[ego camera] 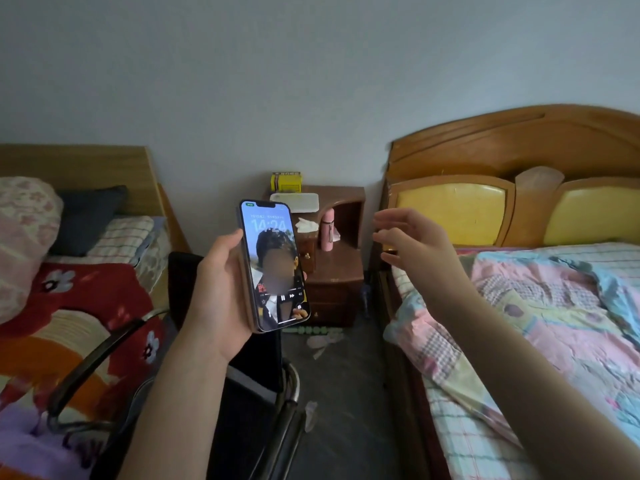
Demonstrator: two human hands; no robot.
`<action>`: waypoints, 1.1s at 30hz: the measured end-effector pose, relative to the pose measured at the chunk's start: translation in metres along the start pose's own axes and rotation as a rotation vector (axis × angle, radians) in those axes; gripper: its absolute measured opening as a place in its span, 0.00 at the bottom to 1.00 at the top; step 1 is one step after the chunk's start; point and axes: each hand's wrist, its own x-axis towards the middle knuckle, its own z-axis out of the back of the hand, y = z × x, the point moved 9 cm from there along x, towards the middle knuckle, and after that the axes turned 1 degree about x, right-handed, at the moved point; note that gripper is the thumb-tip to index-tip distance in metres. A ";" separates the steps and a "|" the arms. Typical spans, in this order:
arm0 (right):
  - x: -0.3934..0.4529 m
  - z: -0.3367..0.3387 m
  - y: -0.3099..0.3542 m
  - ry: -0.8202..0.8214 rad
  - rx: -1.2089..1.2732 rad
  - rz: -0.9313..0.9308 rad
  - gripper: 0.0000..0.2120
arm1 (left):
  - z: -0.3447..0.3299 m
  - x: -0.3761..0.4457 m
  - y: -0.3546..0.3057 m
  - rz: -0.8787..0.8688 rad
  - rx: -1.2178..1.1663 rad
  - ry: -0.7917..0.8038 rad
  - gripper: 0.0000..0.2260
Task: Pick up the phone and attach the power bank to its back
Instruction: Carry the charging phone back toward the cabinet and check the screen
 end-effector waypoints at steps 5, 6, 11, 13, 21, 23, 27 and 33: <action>0.051 -0.006 -0.011 -0.014 0.017 -0.013 0.12 | -0.004 0.051 0.000 0.048 -0.020 0.020 0.24; 0.062 -0.008 -0.015 -0.005 0.016 -0.014 0.12 | -0.005 0.062 0.000 0.051 -0.019 0.018 0.25; 0.120 -0.005 -0.040 0.013 0.033 -0.025 0.13 | -0.013 0.121 0.001 0.022 0.018 -0.010 0.23; 0.148 0.001 -0.050 0.019 0.043 -0.024 0.14 | -0.024 0.149 0.001 0.004 0.018 0.001 0.23; 0.273 0.052 -0.076 0.029 0.047 -0.031 0.11 | -0.106 0.261 0.015 0.038 -0.037 0.119 0.27; 0.302 0.063 -0.080 0.045 0.047 -0.031 0.11 | -0.122 0.289 0.017 0.022 -0.032 0.113 0.25; 0.350 0.072 -0.094 0.077 0.053 -0.038 0.10 | -0.143 0.330 0.021 0.006 -0.008 0.046 0.23; 0.398 0.058 -0.115 0.164 0.067 -0.070 0.10 | -0.147 0.367 0.024 0.036 -0.004 0.054 0.27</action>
